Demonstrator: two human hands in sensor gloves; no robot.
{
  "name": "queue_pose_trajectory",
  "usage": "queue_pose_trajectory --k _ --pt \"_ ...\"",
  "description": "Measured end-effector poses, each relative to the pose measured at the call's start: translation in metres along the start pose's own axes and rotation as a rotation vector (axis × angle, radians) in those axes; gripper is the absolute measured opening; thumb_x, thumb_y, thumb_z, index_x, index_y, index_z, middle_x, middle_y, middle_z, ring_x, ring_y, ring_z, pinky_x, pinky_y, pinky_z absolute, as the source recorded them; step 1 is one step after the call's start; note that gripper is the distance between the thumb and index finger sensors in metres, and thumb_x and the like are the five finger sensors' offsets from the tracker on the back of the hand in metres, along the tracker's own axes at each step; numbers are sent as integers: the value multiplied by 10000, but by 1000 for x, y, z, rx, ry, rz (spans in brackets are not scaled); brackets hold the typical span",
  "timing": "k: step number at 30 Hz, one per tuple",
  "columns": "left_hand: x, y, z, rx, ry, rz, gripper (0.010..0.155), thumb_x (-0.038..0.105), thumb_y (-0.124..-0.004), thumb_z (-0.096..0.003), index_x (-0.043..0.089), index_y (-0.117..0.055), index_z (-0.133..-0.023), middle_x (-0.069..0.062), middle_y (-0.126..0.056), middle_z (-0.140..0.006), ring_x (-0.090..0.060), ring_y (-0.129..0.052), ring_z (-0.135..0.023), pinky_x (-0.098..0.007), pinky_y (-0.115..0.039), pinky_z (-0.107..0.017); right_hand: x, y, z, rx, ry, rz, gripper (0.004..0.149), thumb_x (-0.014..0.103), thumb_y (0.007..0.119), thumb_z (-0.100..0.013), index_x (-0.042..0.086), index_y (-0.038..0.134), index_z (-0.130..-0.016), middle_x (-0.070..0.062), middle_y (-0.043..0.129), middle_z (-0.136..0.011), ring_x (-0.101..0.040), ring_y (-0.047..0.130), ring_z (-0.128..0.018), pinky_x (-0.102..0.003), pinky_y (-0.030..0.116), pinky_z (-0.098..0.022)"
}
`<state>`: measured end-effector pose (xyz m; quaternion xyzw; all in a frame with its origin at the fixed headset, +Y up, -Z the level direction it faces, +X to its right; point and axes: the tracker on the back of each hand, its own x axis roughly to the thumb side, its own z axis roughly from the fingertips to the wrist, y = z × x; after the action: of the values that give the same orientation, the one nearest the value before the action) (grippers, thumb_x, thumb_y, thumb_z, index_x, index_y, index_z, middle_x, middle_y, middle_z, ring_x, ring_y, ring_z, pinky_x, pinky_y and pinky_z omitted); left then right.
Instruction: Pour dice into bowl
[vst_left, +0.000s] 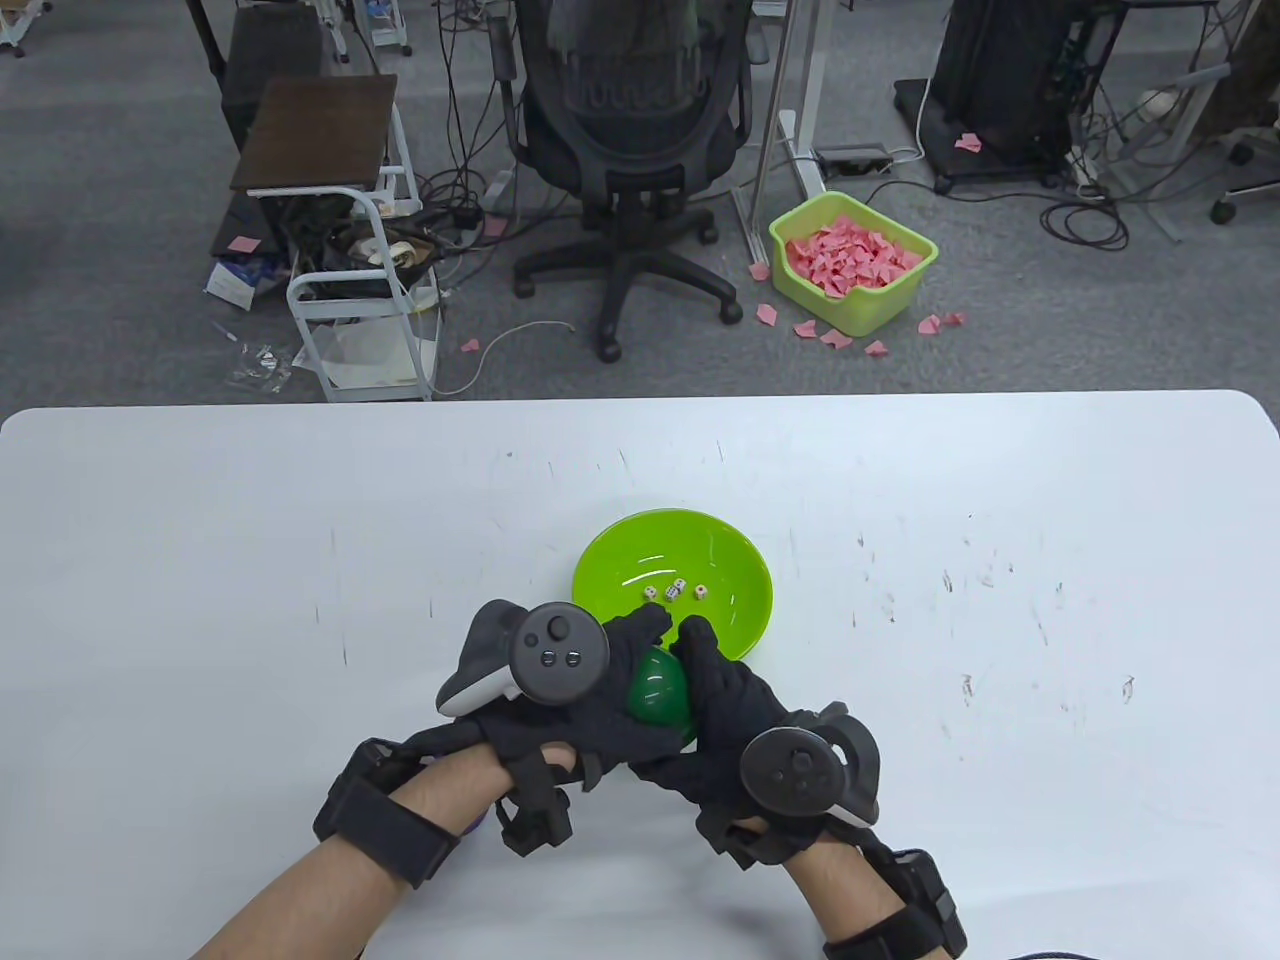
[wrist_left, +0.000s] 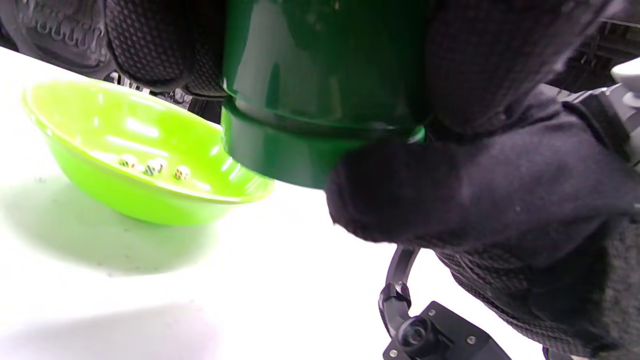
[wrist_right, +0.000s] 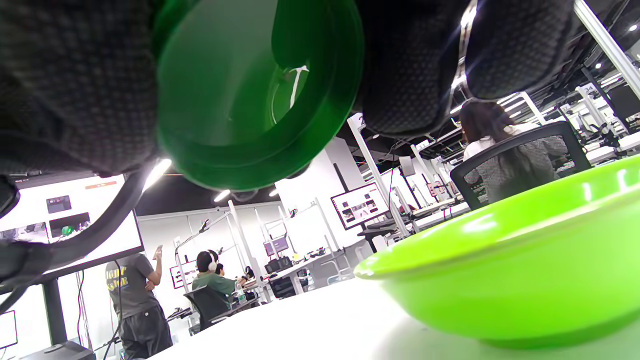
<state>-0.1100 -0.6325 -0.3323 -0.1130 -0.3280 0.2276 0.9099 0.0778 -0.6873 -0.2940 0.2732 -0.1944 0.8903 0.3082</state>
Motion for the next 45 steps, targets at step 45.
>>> queue_pose_trajectory --k 45 --pt "-263 30 103 179 759 -232 924 580 -950 -340 276 -488 -1080 -69 -652 -1110 -370 -737 -972 -598 -668 -723 -13 -4 0 11 30 0 1128 519 957 -353 -51 291 -1064 -323 688 -1009 -495 854 -726 -717 681 -583"
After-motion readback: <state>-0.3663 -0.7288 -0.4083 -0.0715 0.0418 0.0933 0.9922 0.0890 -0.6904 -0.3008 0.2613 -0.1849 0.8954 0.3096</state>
